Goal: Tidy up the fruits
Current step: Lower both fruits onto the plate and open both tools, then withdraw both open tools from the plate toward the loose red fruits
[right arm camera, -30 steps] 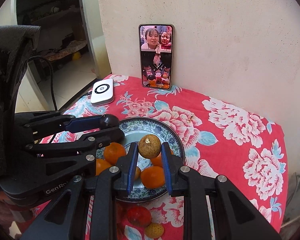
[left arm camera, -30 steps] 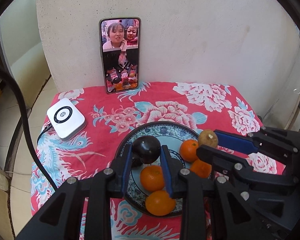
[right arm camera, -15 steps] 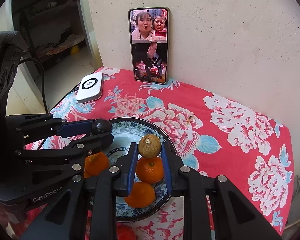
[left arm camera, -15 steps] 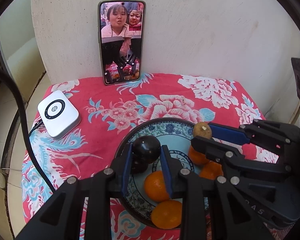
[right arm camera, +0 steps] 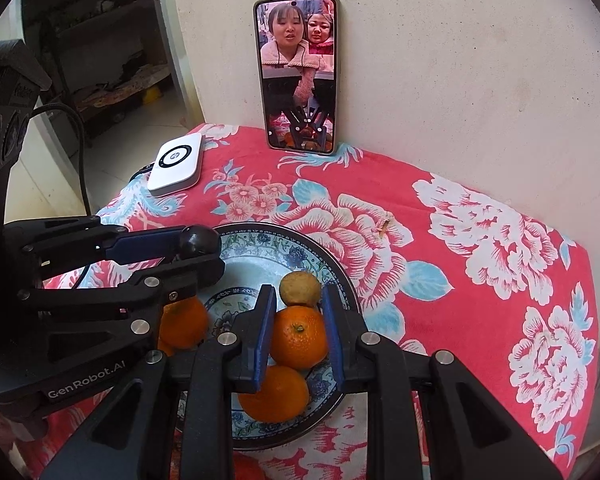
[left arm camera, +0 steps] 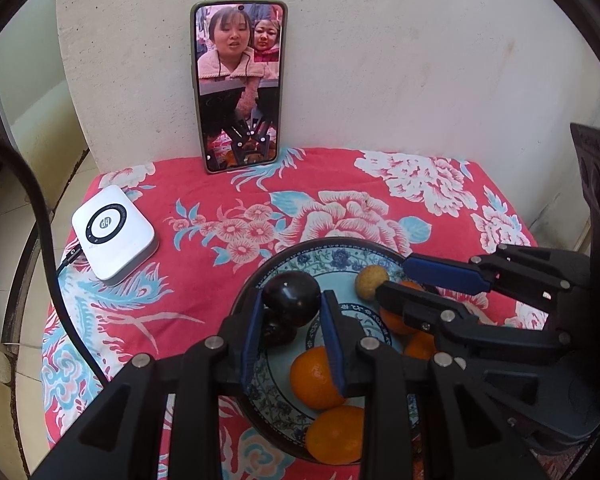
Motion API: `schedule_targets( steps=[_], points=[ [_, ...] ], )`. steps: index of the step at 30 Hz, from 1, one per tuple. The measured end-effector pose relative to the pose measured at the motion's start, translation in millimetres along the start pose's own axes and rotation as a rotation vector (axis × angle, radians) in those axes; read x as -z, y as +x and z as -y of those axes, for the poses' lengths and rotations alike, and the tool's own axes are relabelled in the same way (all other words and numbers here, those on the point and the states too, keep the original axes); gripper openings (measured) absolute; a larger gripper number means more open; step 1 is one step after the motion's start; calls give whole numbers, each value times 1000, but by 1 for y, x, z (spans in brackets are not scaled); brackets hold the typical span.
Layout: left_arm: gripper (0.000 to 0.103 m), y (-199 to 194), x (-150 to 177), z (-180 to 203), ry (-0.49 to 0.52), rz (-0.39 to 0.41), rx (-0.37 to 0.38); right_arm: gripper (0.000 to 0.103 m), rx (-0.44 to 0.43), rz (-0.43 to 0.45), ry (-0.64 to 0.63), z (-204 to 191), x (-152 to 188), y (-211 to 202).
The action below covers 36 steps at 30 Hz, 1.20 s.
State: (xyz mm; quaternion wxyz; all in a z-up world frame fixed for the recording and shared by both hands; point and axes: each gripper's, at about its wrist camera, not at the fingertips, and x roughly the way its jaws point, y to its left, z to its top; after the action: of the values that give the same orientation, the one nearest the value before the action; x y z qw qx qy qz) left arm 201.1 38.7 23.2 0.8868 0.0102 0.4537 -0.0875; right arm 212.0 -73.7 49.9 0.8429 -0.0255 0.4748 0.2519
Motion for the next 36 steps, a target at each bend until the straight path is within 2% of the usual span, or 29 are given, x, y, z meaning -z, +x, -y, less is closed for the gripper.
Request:
schedule_targets(
  steps=[3,12,24,36],
  points=[
    [30,0,-1,1,-6,-3,7,34,9,0,15,3,0,-1],
    [41,-7,-1,3,-9,0,14,43,15,25,35,6,8,-14],
    [42,-36,5,7,-25,21,9,44,31,46,51,4,21,-42],
    [44,-59,22,12,-36,4,-3,44,41,53,62,0,40,-65]
  ],
)
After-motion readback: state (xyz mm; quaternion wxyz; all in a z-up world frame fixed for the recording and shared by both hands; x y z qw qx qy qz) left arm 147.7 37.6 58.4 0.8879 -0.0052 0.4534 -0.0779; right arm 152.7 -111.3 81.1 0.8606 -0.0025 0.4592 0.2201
